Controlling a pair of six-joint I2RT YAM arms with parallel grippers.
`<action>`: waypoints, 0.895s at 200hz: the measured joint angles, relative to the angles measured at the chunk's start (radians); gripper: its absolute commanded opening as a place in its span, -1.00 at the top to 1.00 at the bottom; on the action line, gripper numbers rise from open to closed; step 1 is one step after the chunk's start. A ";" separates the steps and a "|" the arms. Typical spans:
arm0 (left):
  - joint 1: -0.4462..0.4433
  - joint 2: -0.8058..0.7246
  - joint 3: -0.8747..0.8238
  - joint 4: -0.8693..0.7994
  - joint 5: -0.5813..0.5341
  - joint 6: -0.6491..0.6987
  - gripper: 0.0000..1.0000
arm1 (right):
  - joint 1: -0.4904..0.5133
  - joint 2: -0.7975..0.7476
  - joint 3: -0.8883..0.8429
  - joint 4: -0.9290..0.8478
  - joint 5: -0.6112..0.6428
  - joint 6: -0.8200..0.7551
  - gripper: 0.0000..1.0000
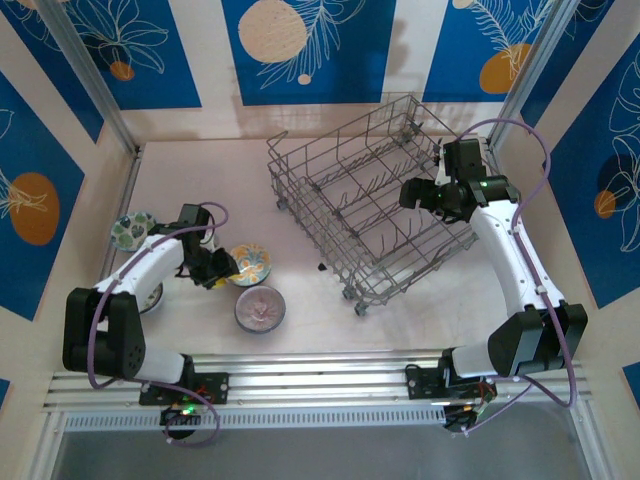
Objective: Load the bowls into the dish rack
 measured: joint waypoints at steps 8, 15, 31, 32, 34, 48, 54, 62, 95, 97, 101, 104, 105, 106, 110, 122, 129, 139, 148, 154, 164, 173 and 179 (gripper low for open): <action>0.000 0.000 0.002 -0.003 0.000 0.000 0.28 | 0.001 0.000 0.000 0.000 0.000 0.000 -0.89; 0.000 0.000 0.003 -0.003 0.000 0.000 0.29 | 0.002 0.000 0.000 0.000 0.002 0.000 -0.89; 0.000 0.000 0.008 -0.003 0.000 0.000 0.33 | 0.002 0.000 0.000 0.000 0.003 0.000 -0.89; 0.000 0.000 0.009 -0.003 0.000 0.000 0.33 | 0.002 0.000 0.000 0.000 0.003 0.000 -0.89; 0.000 0.000 0.010 -0.003 0.000 0.000 0.34 | 0.002 0.000 0.000 0.000 0.003 0.000 -0.89; 0.000 0.000 0.015 -0.003 0.005 0.003 0.36 | 0.002 0.001 0.000 0.000 0.003 0.000 -0.89; 0.000 0.000 0.016 -0.003 0.008 0.003 0.37 | 0.003 0.001 0.000 0.000 0.003 0.000 -0.89; 0.000 0.000 0.017 -0.002 0.008 0.003 0.38 | 0.004 0.001 0.000 0.000 0.003 0.000 -0.89; 0.000 0.000 0.017 -0.003 0.008 0.004 0.45 | 0.008 0.002 0.000 0.000 0.003 0.000 -0.89; 0.000 0.000 0.017 -0.003 0.008 0.003 0.46 | 0.008 0.002 0.000 0.000 0.003 0.000 -0.89; 0.000 0.000 0.017 -0.003 0.008 0.004 0.47 | 0.008 0.002 0.000 0.000 0.003 0.000 -0.89; 0.000 0.000 0.017 -0.003 0.008 0.003 0.49 | 0.008 0.003 0.000 0.000 0.003 0.000 -0.89; 0.000 0.000 0.017 -0.003 0.008 0.003 0.49 | 0.008 0.003 0.000 0.000 0.003 0.000 -0.89; 0.000 0.000 0.017 -0.003 0.008 0.003 0.49 | 0.008 0.003 0.000 0.000 0.003 0.000 -0.89; 0.000 0.000 0.017 -0.003 0.008 0.004 0.51 | 0.008 0.004 0.001 0.000 0.003 0.000 -0.89; 0.000 0.001 0.017 -0.003 0.008 0.006 0.64 | 0.008 0.008 0.001 0.000 0.004 0.000 -0.89; 0.000 0.002 0.017 -0.003 0.008 0.008 0.71 | 0.008 0.010 0.001 0.000 0.004 0.000 -0.89; 0.000 0.002 0.017 0.000 0.011 0.004 0.77 | 0.008 0.012 0.001 0.000 0.006 0.000 -0.89; 0.000 0.002 0.017 0.009 0.012 0.005 0.79 | 0.010 0.013 0.001 0.000 0.007 0.000 -0.89; 0.000 0.002 0.017 0.017 0.012 0.004 0.79 | 0.010 0.013 0.001 0.000 0.007 0.000 -0.89; 0.000 0.002 0.018 0.026 0.014 0.004 0.81 | 0.012 0.013 0.001 0.000 0.007 0.000 -0.89; 0.000 0.002 0.018 0.029 0.016 0.003 0.84 | 0.014 0.013 0.001 0.000 0.007 0.000 -0.89; 0.000 0.002 0.018 0.030 0.016 0.003 0.85 | 0.014 0.013 0.001 0.000 0.007 0.000 -0.89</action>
